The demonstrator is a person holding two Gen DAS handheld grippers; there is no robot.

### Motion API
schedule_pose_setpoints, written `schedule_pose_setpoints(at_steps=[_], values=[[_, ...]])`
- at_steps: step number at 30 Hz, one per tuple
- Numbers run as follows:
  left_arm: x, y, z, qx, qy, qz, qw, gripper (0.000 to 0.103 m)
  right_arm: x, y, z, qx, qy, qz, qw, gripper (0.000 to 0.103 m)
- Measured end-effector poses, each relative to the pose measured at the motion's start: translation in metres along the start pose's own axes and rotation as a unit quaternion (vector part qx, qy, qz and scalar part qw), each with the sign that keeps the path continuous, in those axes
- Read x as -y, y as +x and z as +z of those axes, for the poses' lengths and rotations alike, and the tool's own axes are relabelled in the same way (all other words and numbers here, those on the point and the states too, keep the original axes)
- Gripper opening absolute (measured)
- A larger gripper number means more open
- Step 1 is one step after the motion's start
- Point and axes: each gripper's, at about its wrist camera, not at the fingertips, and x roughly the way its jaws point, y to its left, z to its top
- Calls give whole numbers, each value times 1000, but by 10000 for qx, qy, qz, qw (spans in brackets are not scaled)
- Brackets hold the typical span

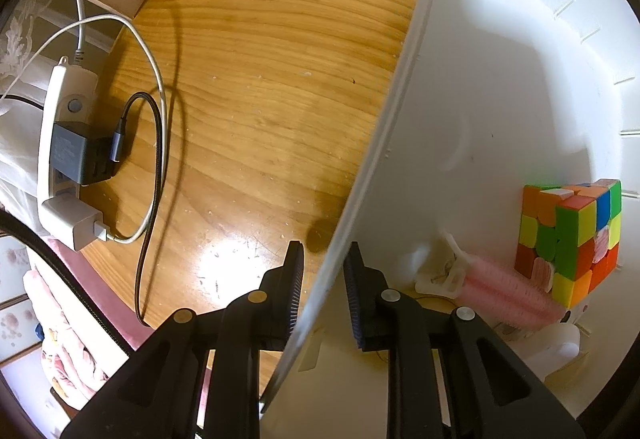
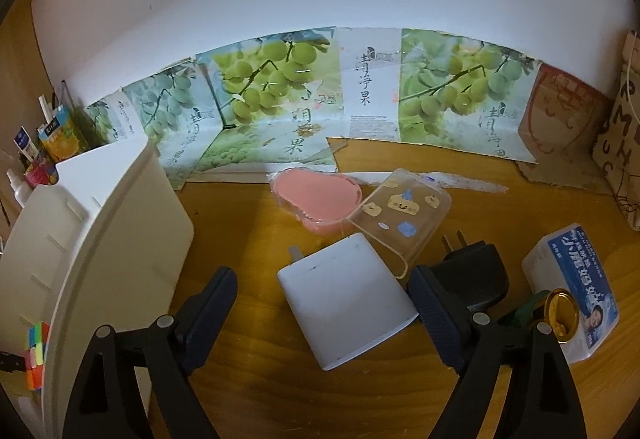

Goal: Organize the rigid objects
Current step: 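Reach the right tool to the white square charger and grasp it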

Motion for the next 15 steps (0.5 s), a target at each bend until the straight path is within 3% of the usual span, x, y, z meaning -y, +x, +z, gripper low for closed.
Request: schedule_pose_setpoints(at_steps=[9,15], values=[[-3,-1,0,1,-8,-26,10000,23,-6,8,3,-246,-67,-212,9995,88],[-4,-2,0,13,-52,-43,10000,23,0,19,-1,-471,306,-21,9984,86]])
